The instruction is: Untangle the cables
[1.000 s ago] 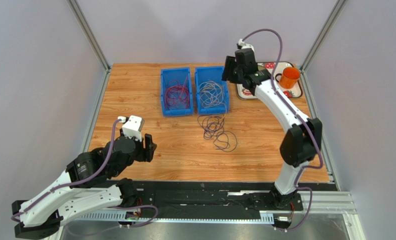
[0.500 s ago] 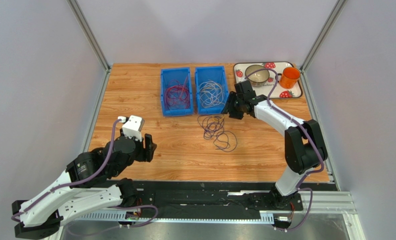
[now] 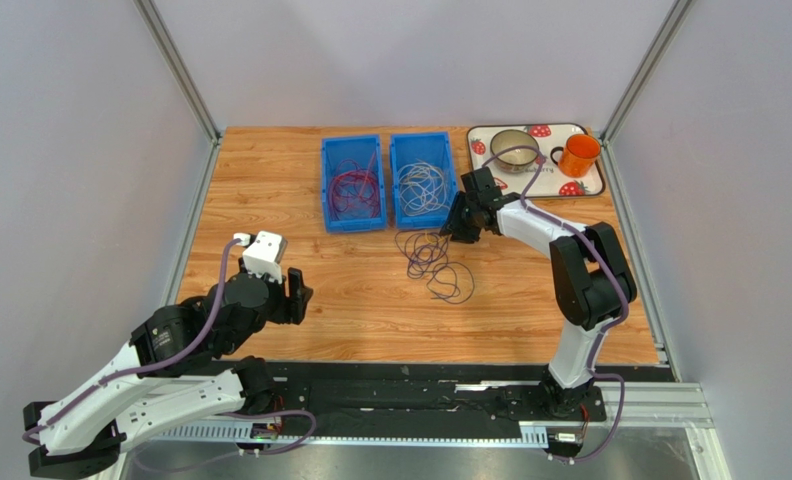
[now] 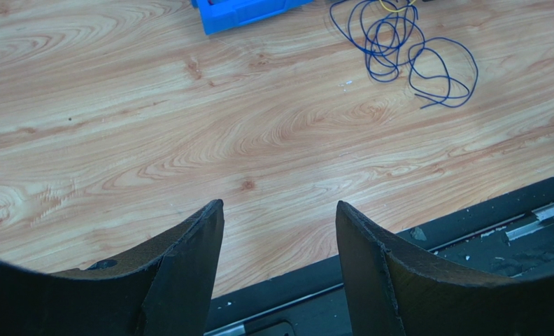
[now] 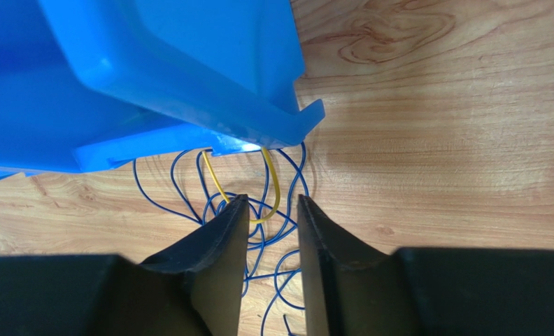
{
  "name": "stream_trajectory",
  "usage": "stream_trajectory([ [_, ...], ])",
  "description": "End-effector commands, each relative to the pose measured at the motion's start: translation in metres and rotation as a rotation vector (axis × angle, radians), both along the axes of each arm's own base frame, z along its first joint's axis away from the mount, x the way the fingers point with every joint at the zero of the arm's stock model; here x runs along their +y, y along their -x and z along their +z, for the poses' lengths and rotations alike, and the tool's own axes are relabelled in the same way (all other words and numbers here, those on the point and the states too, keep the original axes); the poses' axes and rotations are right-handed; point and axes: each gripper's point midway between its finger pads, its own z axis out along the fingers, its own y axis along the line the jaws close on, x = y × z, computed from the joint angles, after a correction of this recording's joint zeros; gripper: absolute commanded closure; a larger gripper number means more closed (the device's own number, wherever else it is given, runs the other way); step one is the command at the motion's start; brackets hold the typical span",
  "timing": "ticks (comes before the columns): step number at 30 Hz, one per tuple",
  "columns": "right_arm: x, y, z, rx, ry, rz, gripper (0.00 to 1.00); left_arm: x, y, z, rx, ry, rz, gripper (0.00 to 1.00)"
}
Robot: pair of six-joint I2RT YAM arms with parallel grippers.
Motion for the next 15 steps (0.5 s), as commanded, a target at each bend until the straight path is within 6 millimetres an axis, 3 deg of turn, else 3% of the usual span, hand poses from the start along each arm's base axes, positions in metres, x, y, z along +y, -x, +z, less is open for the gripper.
stream_trajectory([
  [1,0.009,-0.021,0.015,-0.067,-0.028,-0.009,0.7,-0.003,0.0,0.006,-0.018,0.01,-0.019,0.31],
  [5,0.006,-0.025,0.019,-0.084,-0.009,-0.019,0.83,-0.002,-0.001,0.005,-0.018,0.009,-0.016,0.31],
  [9,0.001,-0.023,0.039,-0.119,0.041,-0.018,0.99,-0.003,-0.001,0.005,-0.016,0.006,-0.016,0.31],
  [13,-0.001,-0.018,0.062,-0.169,0.155,0.004,1.0,-0.003,-0.001,0.004,-0.015,0.002,-0.018,0.31],
  [14,0.007,-0.019,0.072,-0.191,0.166,0.028,1.0,-0.003,-0.001,0.005,-0.015,0.004,-0.018,0.31],
  [15,0.004,-0.012,0.071,-0.17,0.206,0.04,1.0,-0.003,-0.001,0.004,-0.014,0.001,-0.018,0.31],
])
